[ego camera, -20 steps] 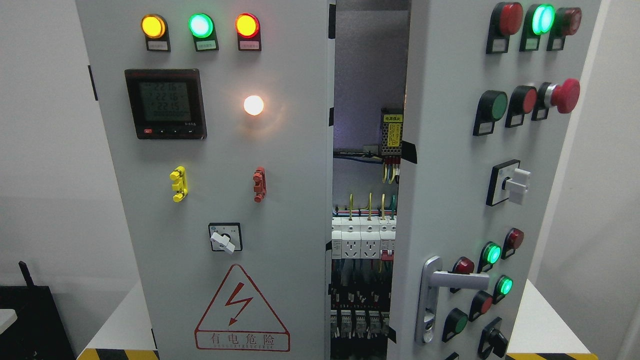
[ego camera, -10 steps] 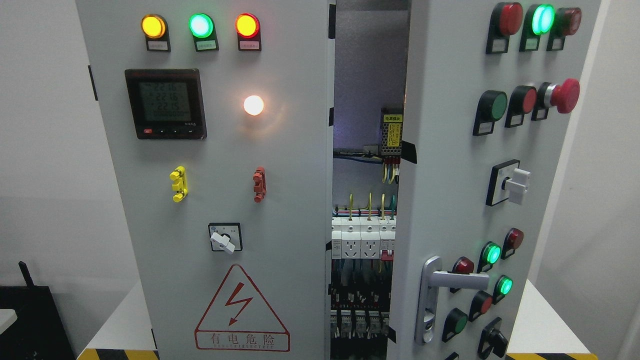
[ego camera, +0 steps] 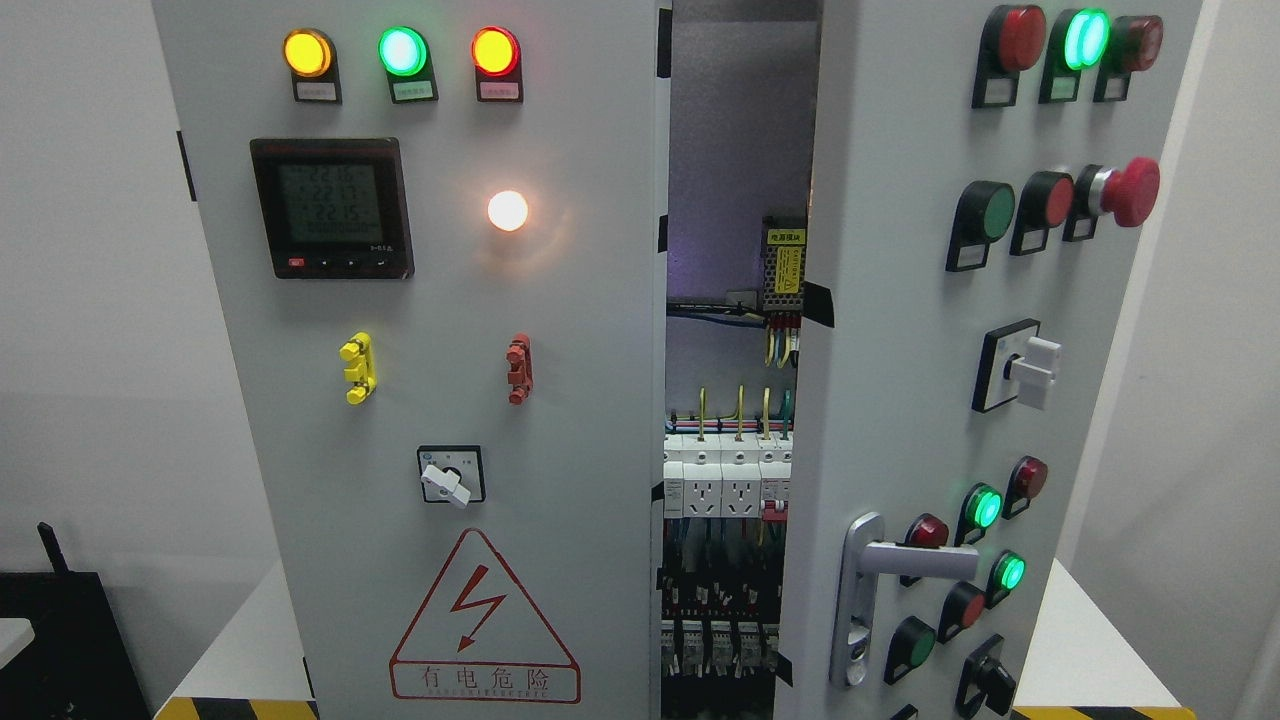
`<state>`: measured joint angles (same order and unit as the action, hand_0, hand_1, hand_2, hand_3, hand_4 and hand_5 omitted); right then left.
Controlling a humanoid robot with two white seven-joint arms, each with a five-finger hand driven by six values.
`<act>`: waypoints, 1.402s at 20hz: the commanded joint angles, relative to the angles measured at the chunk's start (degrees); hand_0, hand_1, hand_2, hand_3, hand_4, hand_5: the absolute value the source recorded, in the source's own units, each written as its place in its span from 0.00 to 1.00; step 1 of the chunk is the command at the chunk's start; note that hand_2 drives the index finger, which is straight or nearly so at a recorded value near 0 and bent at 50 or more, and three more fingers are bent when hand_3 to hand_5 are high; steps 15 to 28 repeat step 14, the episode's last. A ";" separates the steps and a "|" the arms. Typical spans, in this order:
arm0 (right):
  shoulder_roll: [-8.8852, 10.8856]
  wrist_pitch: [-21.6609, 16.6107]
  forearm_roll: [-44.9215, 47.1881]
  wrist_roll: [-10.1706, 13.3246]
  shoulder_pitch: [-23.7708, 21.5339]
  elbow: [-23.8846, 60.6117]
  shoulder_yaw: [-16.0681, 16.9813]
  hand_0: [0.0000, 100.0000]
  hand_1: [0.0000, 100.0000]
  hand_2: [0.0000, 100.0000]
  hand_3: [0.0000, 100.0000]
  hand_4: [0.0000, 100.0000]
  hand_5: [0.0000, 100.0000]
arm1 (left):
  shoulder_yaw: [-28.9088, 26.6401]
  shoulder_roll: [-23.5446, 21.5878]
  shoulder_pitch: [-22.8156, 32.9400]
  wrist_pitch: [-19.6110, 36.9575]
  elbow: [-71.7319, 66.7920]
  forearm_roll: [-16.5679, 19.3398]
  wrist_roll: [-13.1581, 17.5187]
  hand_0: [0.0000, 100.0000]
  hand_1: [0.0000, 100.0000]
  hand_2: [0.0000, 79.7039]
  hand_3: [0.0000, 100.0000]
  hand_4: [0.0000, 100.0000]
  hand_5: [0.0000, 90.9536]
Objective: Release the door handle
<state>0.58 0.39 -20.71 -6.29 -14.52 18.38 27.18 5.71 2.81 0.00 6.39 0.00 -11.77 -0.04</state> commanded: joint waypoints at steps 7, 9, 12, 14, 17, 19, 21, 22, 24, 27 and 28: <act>-2.60 1.63 0.67 -1.00 2.12 -6.07 -0.11 0.43 0.04 0.00 0.00 0.00 0.00 | 0.00 0.00 1.76 0.03 1.76 0.00 -0.05 0.12 0.39 0.00 0.00 0.00 0.00; -2.60 1.72 2.33 -0.92 2.39 -6.07 -0.19 0.43 0.03 0.00 0.00 0.00 0.00 | 0.00 0.00 1.76 0.03 1.76 0.00 -0.05 0.12 0.39 0.00 0.00 0.00 0.00; -2.51 1.72 5.50 -1.00 3.61 -6.25 -0.45 0.42 0.02 0.00 0.00 0.00 0.00 | 0.00 0.00 1.76 0.03 1.76 0.00 -0.05 0.12 0.39 0.00 0.00 0.00 0.00; -2.25 1.90 6.12 -1.00 3.79 -6.86 -1.07 0.41 0.01 0.00 0.00 0.00 0.00 | 0.00 0.00 1.76 0.03 1.76 0.00 -0.05 0.12 0.39 0.00 0.00 0.00 0.00; -2.25 1.90 6.12 -1.00 3.79 -6.86 -1.07 0.41 0.01 0.00 0.00 0.00 0.00 | 0.00 0.00 1.76 0.03 1.76 0.00 -0.05 0.12 0.39 0.00 0.00 0.00 0.00; -2.25 1.90 6.12 -1.00 3.79 -6.86 -1.07 0.41 0.01 0.00 0.00 0.00 0.00 | 0.00 0.00 1.76 0.03 1.76 0.00 -0.05 0.12 0.39 0.00 0.00 0.00 0.00; -2.25 1.90 6.12 -1.00 3.79 -6.86 -1.07 0.41 0.01 0.00 0.00 0.00 0.00 | 0.00 0.00 1.76 0.03 1.76 0.00 -0.05 0.12 0.39 0.00 0.00 0.00 0.00; -2.25 1.90 6.12 -1.00 3.79 -6.86 -1.07 0.41 0.01 0.00 0.00 0.00 0.00 | 0.00 0.00 1.76 0.03 1.76 0.00 -0.05 0.12 0.39 0.00 0.00 0.00 0.00; -2.25 1.90 6.12 -1.00 3.79 -6.86 -1.07 0.41 0.01 0.00 0.00 0.00 0.00 | 0.00 0.00 1.76 0.03 1.76 0.00 -0.05 0.12 0.39 0.00 0.00 0.00 0.00; -2.25 1.90 6.12 -1.00 3.79 -6.86 -1.07 0.41 0.01 0.00 0.00 0.00 0.00 | 0.00 0.00 1.76 0.03 1.76 0.00 -0.05 0.12 0.39 0.00 0.00 0.00 0.00; -2.25 1.90 6.12 -1.00 3.79 -6.86 -1.07 0.41 0.01 0.00 0.00 0.00 0.00 | 0.00 0.00 1.76 0.03 1.76 0.00 -0.05 0.12 0.39 0.00 0.00 0.00 0.00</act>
